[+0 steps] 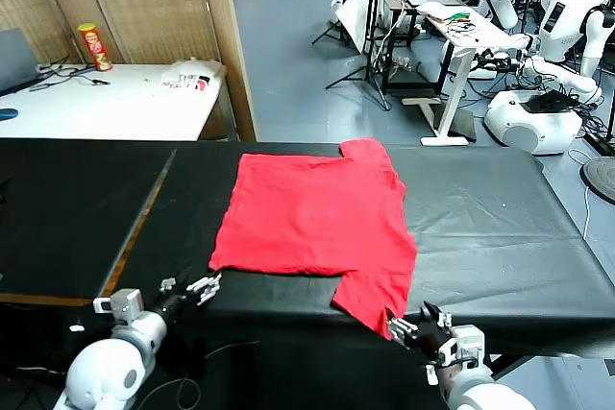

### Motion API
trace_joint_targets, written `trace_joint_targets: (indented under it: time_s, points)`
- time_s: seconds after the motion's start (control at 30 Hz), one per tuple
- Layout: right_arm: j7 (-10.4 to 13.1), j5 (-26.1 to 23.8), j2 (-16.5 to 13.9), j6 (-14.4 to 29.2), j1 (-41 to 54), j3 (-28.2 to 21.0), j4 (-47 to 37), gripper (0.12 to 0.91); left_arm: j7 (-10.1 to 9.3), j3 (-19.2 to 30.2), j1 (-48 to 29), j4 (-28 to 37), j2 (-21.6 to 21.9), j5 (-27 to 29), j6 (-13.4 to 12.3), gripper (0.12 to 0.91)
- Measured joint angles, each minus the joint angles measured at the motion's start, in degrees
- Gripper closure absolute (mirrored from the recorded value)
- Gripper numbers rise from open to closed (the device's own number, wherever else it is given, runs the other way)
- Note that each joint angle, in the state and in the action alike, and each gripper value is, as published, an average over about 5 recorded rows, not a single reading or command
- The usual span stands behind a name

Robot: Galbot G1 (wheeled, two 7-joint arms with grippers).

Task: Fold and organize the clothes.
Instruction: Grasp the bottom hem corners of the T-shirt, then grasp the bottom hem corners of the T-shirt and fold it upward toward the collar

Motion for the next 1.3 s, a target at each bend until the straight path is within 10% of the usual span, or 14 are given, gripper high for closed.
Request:
trace_joint_targets:
  time_s: [0.2,0.37,0.67,0.83,1.3]
  points:
    - [0.1,-0.9,0.9,0.4,0.1,-0.4,-0.7,0.281,-1.17,0.4,-1.2,1.1,-0.6,0.3,0.0,0.232]
    - [0.3,-1.6,1.7,0.7,0.1,-0.5,-1.4,0.495,-1.40,0.9,-1.8,2.0,-1.1,-0.1,-0.1,0.271]
    - [-0.2,-3.2,2.3,3.1,-1.0,-0.4,-1.4,0.897,-1.19,2.1,-2.3,3.3,-1.8,0.1,-1.1,0.739]
    - [0.2,-3.3,2.2,3.5,-2.2,0.4,0.6,0.902,-1.05,2.3,-1.8,2.7,-2.0,0.5,-1.2,0.903]
    - [-2.5,6.6,-1.5,13.8,1.4,4.5,0.0,0.902,-2.55,-0.1,3.4,-6.1,-2.3,-0.5,-2.5,0.904]
